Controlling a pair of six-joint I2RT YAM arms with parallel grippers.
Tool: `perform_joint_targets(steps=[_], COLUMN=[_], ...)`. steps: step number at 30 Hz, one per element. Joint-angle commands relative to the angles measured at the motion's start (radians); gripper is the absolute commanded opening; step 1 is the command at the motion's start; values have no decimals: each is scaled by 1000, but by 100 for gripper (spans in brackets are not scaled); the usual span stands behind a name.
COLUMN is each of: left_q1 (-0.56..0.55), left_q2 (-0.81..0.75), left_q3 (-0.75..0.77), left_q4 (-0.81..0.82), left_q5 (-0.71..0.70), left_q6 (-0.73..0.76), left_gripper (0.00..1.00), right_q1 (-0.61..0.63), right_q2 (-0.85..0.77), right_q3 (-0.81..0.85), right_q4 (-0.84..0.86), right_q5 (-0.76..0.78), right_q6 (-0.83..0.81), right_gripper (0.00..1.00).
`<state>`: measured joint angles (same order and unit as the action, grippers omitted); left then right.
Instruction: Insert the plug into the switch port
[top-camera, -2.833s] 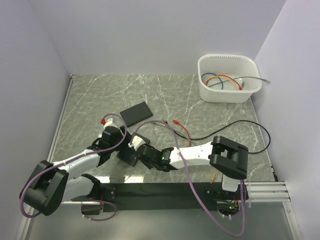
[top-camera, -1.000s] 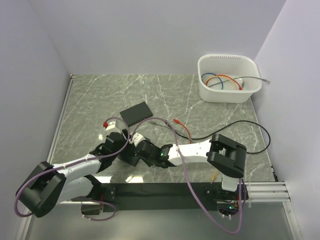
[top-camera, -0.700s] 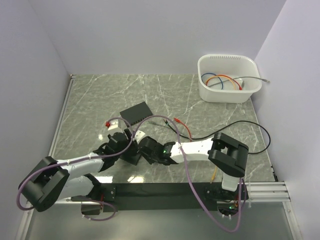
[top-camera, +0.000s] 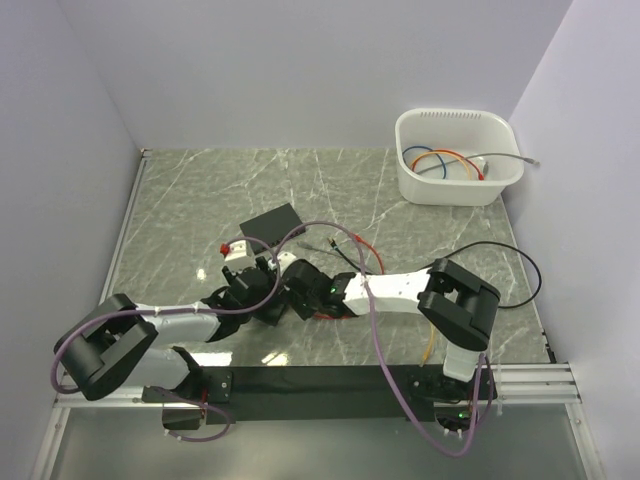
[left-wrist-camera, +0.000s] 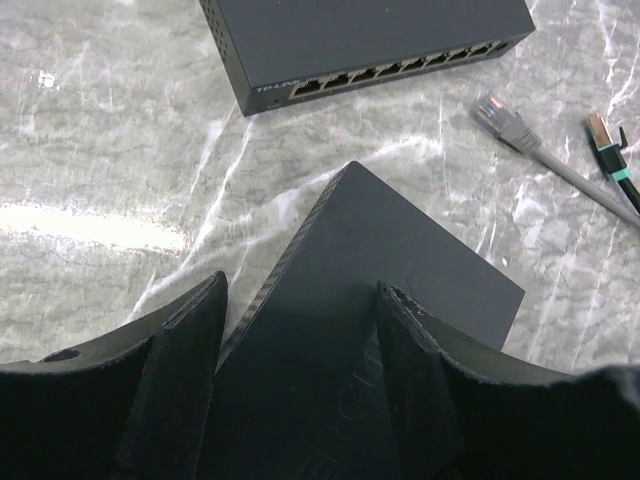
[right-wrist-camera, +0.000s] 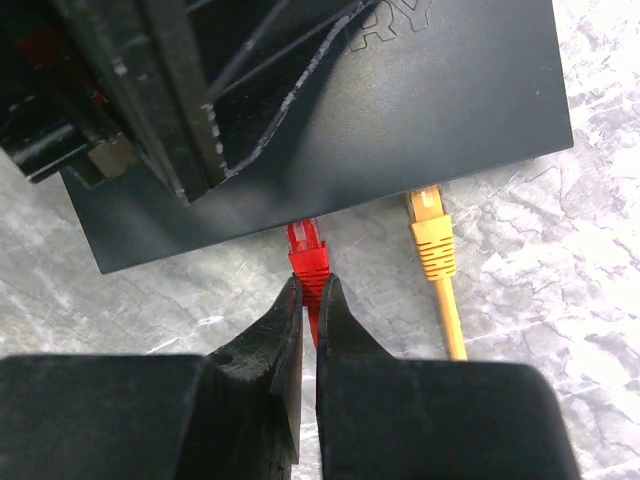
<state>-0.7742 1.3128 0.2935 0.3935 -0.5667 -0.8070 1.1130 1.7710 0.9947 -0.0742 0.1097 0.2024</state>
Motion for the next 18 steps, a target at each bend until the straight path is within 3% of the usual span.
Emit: perform_joint_targets(steps=[1, 4, 10, 14, 18], left_q1=[-111, -112, -112, -112, -111], left_q2=[69, 57, -29, -67, -81], left_q3=[-42, -36, -5, 22, 51], left_q4=[-45, -62, -192, -257, -300], left_q5=[421, 412, 341, 301, 271], left_q6=[-170, -187, -239, -250, -255], left_gripper=[64, 65, 70, 69, 71], right_q1=[-19, -21, -51, -51, -51], right_q2=[-51, -19, 7, -18, -59], right_q3=[128, 153, 73, 30, -16], right_q4=[686, 639, 623, 570, 530], right_q5=[-65, -67, -22, 45, 74], right_q6=[86, 74, 77, 63, 58], right_gripper=[0, 0, 11, 27, 34])
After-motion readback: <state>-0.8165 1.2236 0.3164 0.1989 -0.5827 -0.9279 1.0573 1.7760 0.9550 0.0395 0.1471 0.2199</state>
